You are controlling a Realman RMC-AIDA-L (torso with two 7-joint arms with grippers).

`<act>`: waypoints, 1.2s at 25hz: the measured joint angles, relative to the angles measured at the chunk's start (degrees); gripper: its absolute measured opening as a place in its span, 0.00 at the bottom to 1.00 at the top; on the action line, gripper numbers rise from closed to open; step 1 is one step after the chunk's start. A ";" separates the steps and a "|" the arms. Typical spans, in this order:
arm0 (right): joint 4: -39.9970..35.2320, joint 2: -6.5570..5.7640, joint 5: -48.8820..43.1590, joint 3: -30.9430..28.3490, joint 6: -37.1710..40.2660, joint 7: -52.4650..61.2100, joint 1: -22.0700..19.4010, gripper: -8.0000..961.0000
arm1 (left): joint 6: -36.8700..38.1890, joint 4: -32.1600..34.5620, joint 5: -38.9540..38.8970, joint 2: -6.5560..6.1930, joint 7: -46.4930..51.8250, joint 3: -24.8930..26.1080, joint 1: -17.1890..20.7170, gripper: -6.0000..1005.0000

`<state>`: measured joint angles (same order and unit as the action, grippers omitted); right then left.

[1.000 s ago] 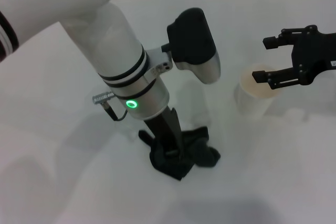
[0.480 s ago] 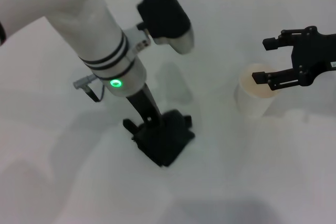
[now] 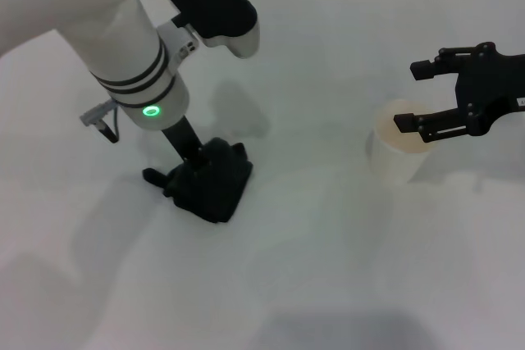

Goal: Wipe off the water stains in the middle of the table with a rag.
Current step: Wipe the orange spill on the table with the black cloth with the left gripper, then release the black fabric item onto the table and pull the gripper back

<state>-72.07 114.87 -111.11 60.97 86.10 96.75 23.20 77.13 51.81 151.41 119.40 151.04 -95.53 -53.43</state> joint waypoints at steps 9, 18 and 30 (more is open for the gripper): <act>-0.04 -0.02 0.28 -0.06 0.30 0.02 0.00 0.86 | 2.78 -0.17 4.89 -0.23 3.24 9.14 0.00 0.12; -0.09 0.00 0.24 -0.25 0.32 0.03 0.09 0.86 | 3.05 0.95 3.04 0.13 0.88 7.04 0.28 0.13; -0.09 -0.07 0.16 -0.69 0.65 0.02 0.00 0.86 | 2.09 3.47 2.87 0.11 1.15 4.23 1.60 0.53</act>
<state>-72.16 114.80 -110.95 60.28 86.75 96.77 23.20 79.21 55.28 154.29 119.51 152.18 -91.30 -51.83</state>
